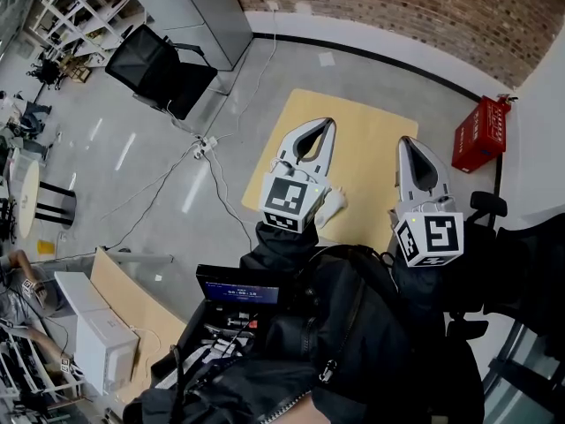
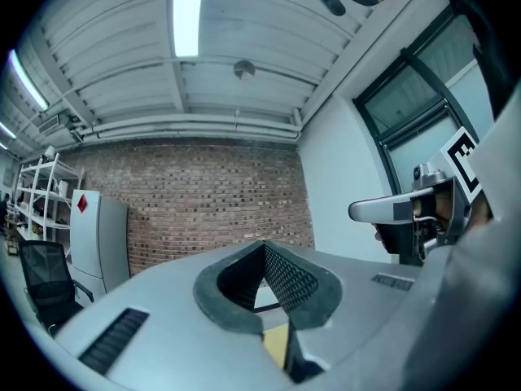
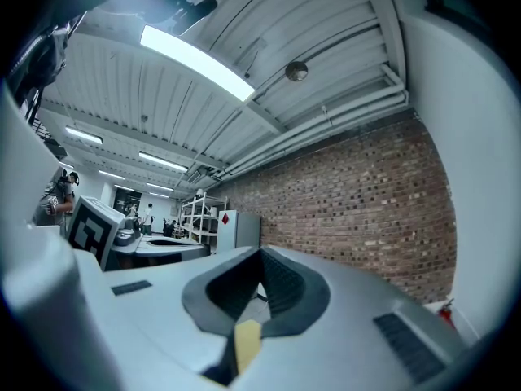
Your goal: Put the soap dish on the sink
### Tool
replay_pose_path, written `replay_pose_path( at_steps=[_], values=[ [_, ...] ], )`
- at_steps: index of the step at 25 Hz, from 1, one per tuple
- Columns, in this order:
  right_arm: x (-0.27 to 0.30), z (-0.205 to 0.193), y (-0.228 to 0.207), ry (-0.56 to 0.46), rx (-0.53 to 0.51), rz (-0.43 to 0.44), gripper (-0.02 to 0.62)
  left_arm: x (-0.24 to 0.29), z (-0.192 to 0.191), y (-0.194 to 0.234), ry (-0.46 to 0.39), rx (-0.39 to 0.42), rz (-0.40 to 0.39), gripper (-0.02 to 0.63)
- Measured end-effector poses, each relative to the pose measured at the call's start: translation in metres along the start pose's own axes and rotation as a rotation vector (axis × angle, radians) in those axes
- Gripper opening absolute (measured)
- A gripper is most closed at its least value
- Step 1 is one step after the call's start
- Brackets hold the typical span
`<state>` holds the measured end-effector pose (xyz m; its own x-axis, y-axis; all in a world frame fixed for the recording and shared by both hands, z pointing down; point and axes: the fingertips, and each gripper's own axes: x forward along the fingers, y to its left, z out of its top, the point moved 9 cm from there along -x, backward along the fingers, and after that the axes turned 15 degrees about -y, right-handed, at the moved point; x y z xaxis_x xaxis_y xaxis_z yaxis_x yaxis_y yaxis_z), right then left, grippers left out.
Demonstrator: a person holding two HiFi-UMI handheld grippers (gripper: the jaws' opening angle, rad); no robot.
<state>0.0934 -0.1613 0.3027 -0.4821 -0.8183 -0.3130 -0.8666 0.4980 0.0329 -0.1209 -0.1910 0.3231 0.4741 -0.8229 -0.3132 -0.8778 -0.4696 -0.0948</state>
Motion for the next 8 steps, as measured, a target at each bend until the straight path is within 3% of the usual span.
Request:
replay_pose_path(
  at_steps=[8],
  values=[
    [0.0039,-0.0020,-0.0032,0.006,0.010,-0.014,0.005,0.0033,-0.0042,0.0035,0.020,-0.005,-0.002,0.003]
  ],
)
